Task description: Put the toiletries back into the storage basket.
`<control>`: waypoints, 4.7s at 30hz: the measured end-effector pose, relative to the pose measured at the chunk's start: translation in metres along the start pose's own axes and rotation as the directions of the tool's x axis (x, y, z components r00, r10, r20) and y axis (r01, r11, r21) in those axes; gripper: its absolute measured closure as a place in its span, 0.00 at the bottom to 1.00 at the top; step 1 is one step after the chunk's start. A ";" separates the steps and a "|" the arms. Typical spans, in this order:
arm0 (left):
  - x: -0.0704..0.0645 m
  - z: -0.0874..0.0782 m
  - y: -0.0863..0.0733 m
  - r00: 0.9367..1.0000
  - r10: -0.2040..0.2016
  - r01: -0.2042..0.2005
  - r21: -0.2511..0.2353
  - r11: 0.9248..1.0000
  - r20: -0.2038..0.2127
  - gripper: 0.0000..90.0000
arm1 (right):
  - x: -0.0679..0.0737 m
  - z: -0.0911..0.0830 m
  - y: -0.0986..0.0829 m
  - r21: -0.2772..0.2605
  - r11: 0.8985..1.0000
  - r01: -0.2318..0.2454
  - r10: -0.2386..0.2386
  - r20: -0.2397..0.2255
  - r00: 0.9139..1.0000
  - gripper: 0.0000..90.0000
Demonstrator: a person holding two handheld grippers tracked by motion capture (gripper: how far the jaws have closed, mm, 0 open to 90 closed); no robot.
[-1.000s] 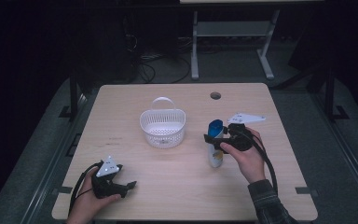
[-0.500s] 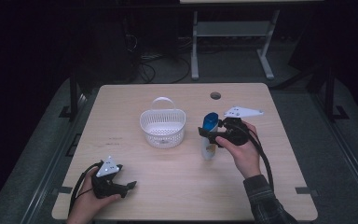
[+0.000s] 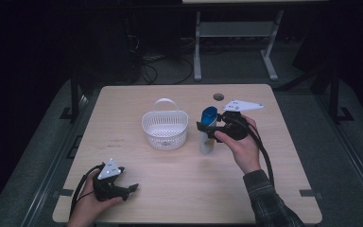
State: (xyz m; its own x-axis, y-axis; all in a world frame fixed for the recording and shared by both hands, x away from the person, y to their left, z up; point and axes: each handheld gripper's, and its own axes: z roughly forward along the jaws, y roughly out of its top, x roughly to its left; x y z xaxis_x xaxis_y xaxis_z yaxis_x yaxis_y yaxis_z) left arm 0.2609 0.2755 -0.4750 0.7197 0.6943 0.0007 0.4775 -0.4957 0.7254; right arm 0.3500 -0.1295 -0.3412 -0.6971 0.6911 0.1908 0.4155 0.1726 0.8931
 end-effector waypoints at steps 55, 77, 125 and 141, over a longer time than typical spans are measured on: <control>-0.001 0.000 0.000 1.000 0.011 -0.011 -0.001 1.000 0.014 0.15 | 0.015 0.059 0.083 -0.081 0.996 0.038 -0.042 -0.056 0.998 0.39; -0.001 0.000 0.000 1.000 0.015 -0.015 -0.001 1.000 0.020 0.15 | 0.015 0.088 0.068 -0.049 0.997 0.058 -0.061 -0.070 0.996 0.39; -0.001 0.000 0.000 1.000 0.020 -0.020 0.004 1.000 0.022 0.15 | 0.006 0.119 0.015 0.100 0.994 0.052 -0.045 -0.071 0.996 0.39; -0.001 0.000 0.000 1.000 0.021 -0.021 0.004 1.000 0.022 0.15 | 0.003 0.123 0.007 0.129 0.990 0.062 -0.053 -0.070 0.996 0.39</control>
State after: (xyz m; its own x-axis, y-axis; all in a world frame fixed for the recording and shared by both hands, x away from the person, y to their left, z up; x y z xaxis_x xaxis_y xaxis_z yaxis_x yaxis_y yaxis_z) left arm 0.2602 0.2750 -0.4749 0.7401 0.6725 0.0008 0.4644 -0.5120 0.7226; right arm 0.4221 -0.0399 -0.3846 -0.7571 0.6305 0.1710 0.4435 0.3038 0.8432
